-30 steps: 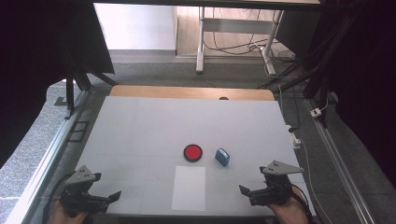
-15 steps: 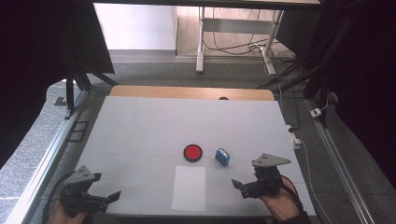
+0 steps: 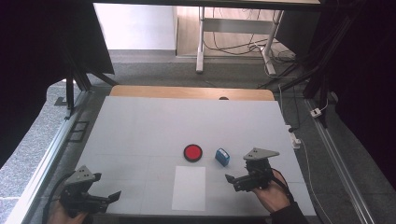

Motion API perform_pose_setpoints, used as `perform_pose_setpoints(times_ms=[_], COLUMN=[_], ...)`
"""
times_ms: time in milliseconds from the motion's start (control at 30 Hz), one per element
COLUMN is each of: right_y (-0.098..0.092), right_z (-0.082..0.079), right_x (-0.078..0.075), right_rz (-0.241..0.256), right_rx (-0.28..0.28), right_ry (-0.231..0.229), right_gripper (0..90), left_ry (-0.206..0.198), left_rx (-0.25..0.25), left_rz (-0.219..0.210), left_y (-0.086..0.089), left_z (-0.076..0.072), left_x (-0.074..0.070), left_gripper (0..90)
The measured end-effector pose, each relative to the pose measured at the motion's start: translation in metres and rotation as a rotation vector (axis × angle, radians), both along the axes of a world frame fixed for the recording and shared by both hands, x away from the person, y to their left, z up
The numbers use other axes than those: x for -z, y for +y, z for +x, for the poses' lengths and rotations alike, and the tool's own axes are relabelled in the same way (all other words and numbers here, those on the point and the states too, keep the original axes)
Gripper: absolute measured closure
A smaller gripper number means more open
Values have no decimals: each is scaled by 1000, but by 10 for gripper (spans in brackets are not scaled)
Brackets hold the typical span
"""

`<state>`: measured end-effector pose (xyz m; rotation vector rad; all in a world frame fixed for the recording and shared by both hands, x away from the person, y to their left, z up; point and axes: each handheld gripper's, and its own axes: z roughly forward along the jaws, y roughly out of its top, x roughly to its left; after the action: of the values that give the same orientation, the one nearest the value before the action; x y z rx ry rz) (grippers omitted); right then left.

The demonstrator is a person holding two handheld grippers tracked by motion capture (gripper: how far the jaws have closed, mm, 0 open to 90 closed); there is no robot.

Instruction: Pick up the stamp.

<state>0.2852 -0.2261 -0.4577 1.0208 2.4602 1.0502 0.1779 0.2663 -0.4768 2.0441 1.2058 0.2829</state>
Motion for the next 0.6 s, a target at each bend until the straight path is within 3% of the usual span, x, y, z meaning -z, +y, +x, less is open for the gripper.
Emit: perform_pose_setpoints(times_ms=[100,600], right_y=[2,25], right_z=[4,29], right_x=[3,8], right_rz=[9,-37], right_rx=[-6,17], right_ry=[3,3], right_gripper=[0,0], left_ry=[-1,4], left_rx=[1,-1], left_rz=[0,0], left_y=[0,0], left_z=[0,0], left_x=[0,0], left_gripper=[8,8])
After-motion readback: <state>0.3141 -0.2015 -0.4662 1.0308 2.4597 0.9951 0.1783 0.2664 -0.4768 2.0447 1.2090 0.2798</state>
